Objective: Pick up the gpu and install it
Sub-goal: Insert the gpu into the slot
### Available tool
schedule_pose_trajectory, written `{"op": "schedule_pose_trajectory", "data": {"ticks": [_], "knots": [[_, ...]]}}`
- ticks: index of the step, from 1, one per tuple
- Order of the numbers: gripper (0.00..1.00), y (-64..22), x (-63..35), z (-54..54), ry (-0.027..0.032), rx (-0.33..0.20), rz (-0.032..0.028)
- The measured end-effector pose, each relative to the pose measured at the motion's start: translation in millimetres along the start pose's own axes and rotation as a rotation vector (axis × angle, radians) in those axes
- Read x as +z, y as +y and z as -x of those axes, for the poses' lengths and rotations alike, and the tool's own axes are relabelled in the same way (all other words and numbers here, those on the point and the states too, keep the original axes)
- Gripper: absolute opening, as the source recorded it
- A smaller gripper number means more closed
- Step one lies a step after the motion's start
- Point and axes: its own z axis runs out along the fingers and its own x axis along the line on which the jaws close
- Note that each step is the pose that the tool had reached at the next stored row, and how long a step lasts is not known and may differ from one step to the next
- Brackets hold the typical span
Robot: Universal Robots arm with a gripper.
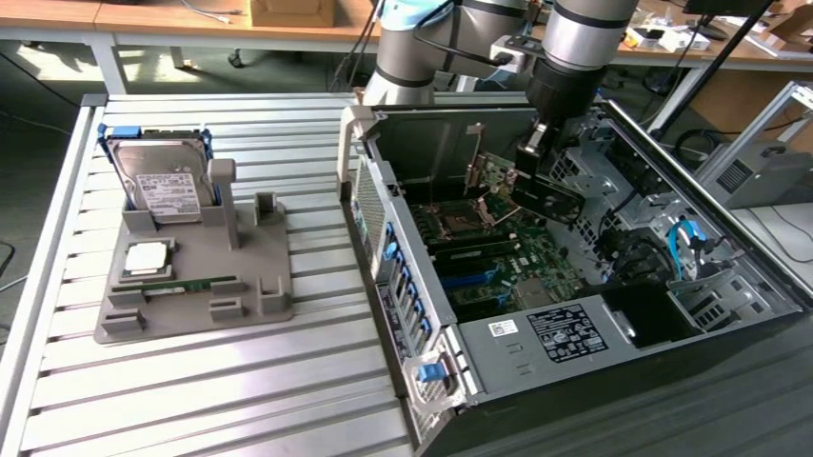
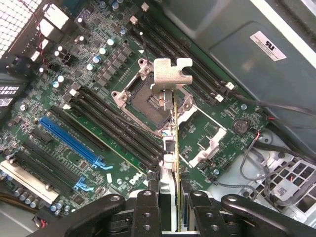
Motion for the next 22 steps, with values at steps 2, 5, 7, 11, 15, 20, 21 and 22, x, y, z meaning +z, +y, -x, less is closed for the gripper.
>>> {"op": "schedule_pose_trajectory", "data": {"ticks": [2,5,7,11,15,20,21,22], "knots": [[0.27,0.0,0.0,0.0,-0.0006,-0.007,0.0002],[0.27,0.0,0.1,0.0,-0.002,-0.022,0.0008],[0.27,0.0,0.1,0.0,-0.0029,-0.032,0.0011],[0.27,0.0,0.1,0.0,-0.0042,-0.047,0.0016],[0.27,0.0,0.1,0.0,-0.0063,-0.07,0.0024],[0.27,0.0,0.2,0.0,-0.0088,-0.098,0.0034],[0.27,0.0,0.2,0.0,-0.0094,-0.104,0.0036],[0.27,0.0,0.2,0.0,-0.0098,-0.109,0.0037]]}}
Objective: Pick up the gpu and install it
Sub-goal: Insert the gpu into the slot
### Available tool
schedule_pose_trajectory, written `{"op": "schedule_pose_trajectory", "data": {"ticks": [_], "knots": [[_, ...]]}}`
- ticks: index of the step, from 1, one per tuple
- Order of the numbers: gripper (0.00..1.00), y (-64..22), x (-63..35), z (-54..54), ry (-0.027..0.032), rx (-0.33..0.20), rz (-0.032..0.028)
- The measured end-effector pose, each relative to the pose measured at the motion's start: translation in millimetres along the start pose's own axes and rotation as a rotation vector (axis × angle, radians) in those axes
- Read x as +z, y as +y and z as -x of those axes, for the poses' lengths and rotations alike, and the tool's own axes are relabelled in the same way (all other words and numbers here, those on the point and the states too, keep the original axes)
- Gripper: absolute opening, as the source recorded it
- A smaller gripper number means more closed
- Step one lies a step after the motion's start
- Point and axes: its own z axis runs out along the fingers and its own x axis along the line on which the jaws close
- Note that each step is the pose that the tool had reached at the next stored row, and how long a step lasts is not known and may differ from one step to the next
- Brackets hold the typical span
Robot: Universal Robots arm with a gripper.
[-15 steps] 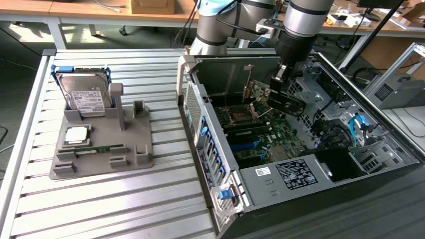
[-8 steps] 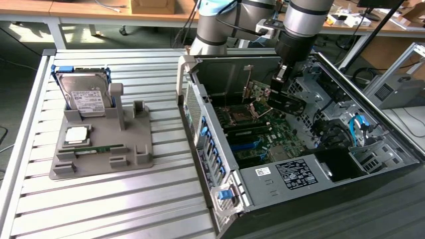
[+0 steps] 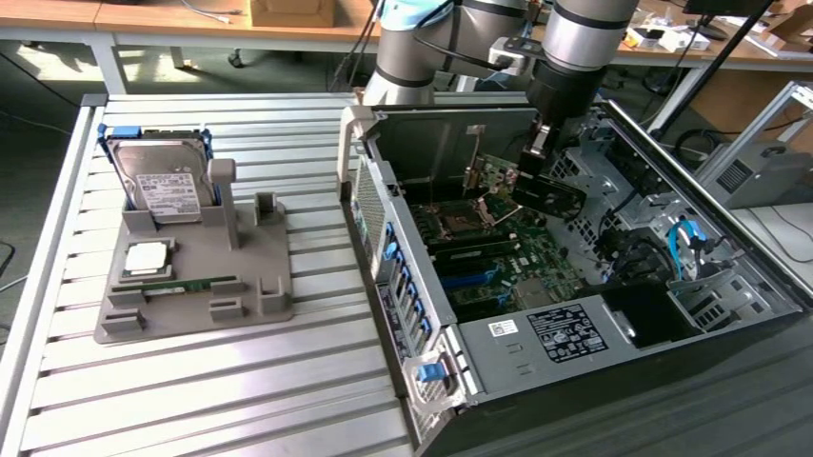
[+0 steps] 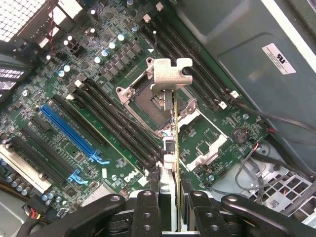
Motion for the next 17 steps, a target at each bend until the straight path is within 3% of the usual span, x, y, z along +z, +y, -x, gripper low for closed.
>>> {"op": "schedule_pose_trajectory", "data": {"ticks": [9,10,13,14,17], "knots": [[0.27,0.0,0.0,0.0,-0.0029,-0.037,0.0018],[0.27,0.0,0.1,-0.1,-0.0006,-0.037,0.0045],[0.27,0.1,0.9,-0.1,0.0237,-0.038,0.0317],[0.27,0.1,0.9,-0.1,0.0291,-0.038,0.0373],[0.27,0.1,1.0,0.0,0.0306,-0.038,0.0393]]}}
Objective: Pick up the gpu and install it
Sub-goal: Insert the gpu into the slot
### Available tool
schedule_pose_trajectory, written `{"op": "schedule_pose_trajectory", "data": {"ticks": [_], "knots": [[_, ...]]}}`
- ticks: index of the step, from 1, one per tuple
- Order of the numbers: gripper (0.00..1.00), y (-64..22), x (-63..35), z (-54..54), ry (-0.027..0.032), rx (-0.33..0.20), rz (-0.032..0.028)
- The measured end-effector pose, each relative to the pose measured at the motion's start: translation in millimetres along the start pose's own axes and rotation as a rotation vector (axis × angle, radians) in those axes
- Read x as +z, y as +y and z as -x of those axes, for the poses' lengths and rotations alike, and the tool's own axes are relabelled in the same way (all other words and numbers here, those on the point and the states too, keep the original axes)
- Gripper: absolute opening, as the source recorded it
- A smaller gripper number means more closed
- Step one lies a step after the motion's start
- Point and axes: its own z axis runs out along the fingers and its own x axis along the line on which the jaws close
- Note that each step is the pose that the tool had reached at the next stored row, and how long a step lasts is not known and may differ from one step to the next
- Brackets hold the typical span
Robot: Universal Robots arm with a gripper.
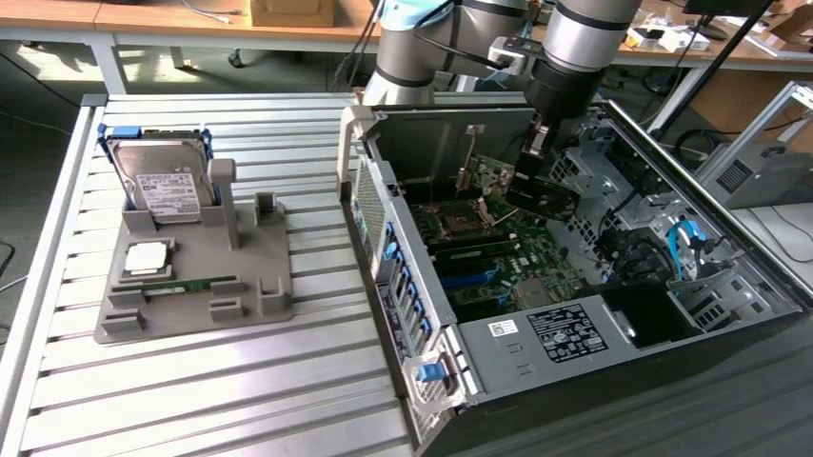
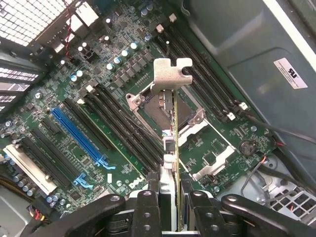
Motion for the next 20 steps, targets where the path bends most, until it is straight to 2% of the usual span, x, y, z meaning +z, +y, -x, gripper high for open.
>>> {"op": "schedule_pose_trajectory", "data": {"ticks": [1,3,4,7,10,17,20], "knots": [[0.27,0.0,0.3,0.1,0.0017,0.0,0.0025],[0.27,0.0,0.5,0.0,0.0134,-0.001,0.0159],[0.27,0.0,0.4,0.0,0.0153,-0.001,0.0177],[0.27,0.0,0.4,0.0,0.016,-0.001,0.0185],[0.27,0.0,0.8,0.0,0.0219,-0.001,0.0296],[0.27,0.0,0.7,0.0,0.0219,-0.002,0.0302],[0.27,0.0,0.8,0.0,0.0212,-0.02,0.03]]}}
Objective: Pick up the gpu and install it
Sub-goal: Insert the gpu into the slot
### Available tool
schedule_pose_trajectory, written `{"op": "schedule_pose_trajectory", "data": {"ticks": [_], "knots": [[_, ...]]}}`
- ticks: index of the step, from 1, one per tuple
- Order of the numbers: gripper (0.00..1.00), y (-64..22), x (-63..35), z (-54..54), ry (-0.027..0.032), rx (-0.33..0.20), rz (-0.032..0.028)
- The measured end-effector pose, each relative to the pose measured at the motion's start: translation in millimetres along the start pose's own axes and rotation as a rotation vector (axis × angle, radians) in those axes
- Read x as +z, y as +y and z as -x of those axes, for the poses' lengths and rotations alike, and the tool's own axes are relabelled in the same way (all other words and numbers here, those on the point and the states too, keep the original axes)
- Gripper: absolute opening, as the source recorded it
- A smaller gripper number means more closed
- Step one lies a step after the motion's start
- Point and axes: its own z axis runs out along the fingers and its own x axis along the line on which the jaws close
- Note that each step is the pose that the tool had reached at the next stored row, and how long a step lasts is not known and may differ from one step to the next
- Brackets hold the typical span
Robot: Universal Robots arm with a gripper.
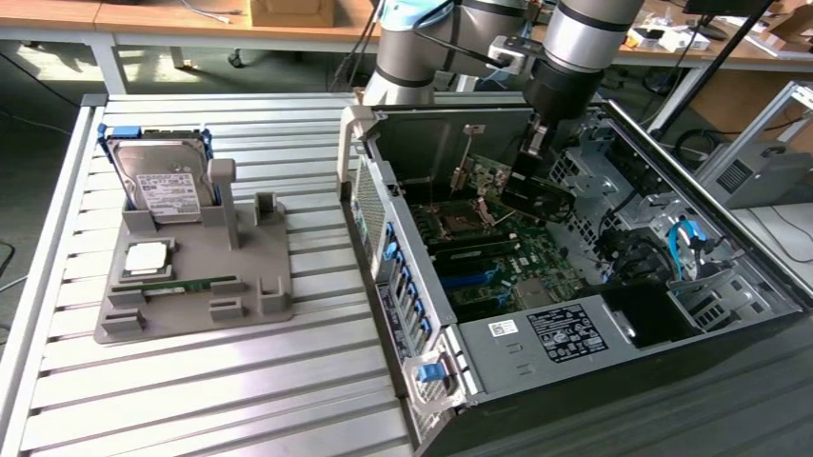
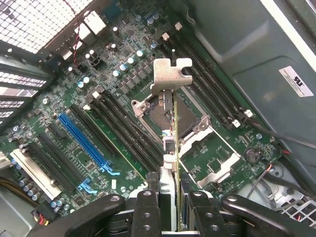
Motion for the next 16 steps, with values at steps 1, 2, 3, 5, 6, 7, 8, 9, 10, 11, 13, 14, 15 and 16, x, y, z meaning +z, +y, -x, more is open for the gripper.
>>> {"op": "schedule_pose_trajectory", "data": {"ticks": [1,2,3,5,6,7,8,9,10,11,13,14,15,16], "knots": [[0.27,0.0,0.0,0.0,-0.0001,-0.008,-0.0002],[0.27,0.0,0.0,0.0,-0.0003,-0.016,-0.0003],[0.27,0.0,0.0,0.0,-0.0005,-0.027,-0.0006],[0.27,0.0,0.0,0.0,-0.0009,-0.044,-0.0009],[0.27,0.0,0.0,0.0,-0.0011,-0.053,-0.0011],[0.27,0.0,0.0,0.0,-0.0012,-0.062,-0.0013],[0.27,0.0,0.0,0.0,-0.0014,-0.072,-0.0015],[0.27,0.0,0.0,0.0,-0.0016,-0.08,-0.0017],[0.27,0.0,0.0,0.0,-0.0019,-0.09,-0.0019],[0.27,0.0,0.0,0.0,-0.0019,-0.097,-0.0021],[0.27,0.0,0.0,0.0,-0.0023,-0.116,-0.0025],[0.27,0.0,0.0,0.0,-0.0025,-0.124,-0.0026],[0.27,0.0,0.0,0.0,-0.0027,-0.133,-0.0028],[0.27,0.0,0.0,0.0,-0.0029,-0.141,-0.003]]}}
